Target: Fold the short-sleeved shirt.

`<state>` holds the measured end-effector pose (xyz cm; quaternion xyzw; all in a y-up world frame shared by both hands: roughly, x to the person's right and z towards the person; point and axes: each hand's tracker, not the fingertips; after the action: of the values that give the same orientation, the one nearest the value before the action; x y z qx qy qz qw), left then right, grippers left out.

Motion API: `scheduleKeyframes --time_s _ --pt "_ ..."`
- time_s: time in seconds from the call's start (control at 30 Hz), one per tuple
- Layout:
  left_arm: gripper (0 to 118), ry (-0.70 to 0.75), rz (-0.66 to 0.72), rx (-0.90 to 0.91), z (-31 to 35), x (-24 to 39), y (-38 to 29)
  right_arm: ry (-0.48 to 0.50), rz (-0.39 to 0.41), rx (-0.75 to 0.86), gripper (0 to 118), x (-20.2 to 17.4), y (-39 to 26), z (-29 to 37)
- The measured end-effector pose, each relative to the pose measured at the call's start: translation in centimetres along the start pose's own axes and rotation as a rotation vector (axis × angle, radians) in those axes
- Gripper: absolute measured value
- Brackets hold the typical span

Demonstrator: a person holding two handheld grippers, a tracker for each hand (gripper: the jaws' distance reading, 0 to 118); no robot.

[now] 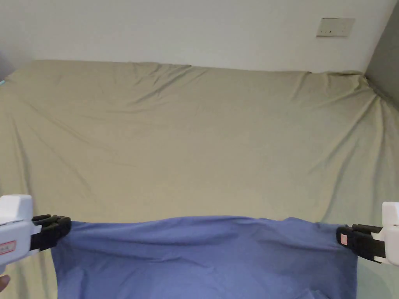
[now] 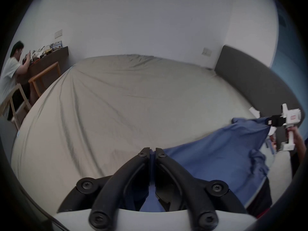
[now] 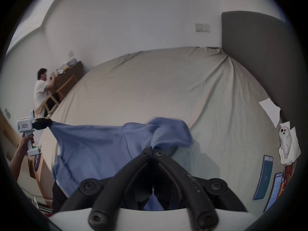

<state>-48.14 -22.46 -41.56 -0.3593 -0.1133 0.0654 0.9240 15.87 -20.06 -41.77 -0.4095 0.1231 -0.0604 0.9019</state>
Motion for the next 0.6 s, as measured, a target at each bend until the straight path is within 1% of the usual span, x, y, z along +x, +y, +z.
scheduleKeyframes --time_s 0.07,0.1,0.13,0.2,0.23,0.3,0.37,0.4,0.43,0.47,0.5,0.57,0.6 --pt "5 -0.015 0.029 0.032 3.7 -0.2 -3.1 0.01 0.007 0.0 0 0.0 -3.1 2.9" --pt "5 -0.046 0.023 0.046 5.1 -0.4 -4.5 0.02 0.019 -0.01 0 0.0 -4.6 3.8" --pt "5 -0.04 0.014 0.045 6.5 -0.3 -6.0 0.024 0.02 -0.027 0 0.2 -6.3 4.7" --pt "5 -0.04 -0.002 0.044 8.2 -0.5 -9.1 0.01 0.016 -0.07 0 0.8 -9.8 5.5" --pt "5 -0.04 0.01 0.037 8.8 -0.8 -10.6 -0.003 -0.002 -0.116 0 1.2 -11.7 5.6" --pt "5 -0.066 0.094 0.005 9.1 -1.2 -12.9 -0.014 -0.045 -0.176 0 1.7 -14.8 5.3" --pt "5 -0.043 0.117 -0.005 9.1 -1.4 -15.2 -0.059 -0.051 -0.218 0 2.1 -17.3 4.9" --pt "5 -0.05 0.123 -0.019 8.9 -1.4 -15.9 -0.051 -0.049 -0.235 0 2.2 -18.2 4.7" --pt "5 -0.05 0.12 -0.034 8.8 -1.4 -16.8 -0.056 -0.053 -0.241 0 3.2 -19.3 4.3" --pt "5 -0.031 0.121 -0.056 8.5 -1.3 -17.6 -0.062 -0.068 -0.256 0 3.4 -19.9 4.0" --pt "5 -0.026 0.135 -0.097 8.2 -1.4 -18.1 -0.06 -0.064 -0.269 0 3.5 -20.3 3.6" --pt "5 -0.022 0.134 -0.099 7.5 -1.5 -19.0 -0.094 -0.033 -0.292 0 3.1 -20.9 3.0" --pt "5 -0.018 0.142 -0.11 7.2 -1.5 -19.2 -0.088 -0.027 -0.291 0 3.0 -21.0 2.7"
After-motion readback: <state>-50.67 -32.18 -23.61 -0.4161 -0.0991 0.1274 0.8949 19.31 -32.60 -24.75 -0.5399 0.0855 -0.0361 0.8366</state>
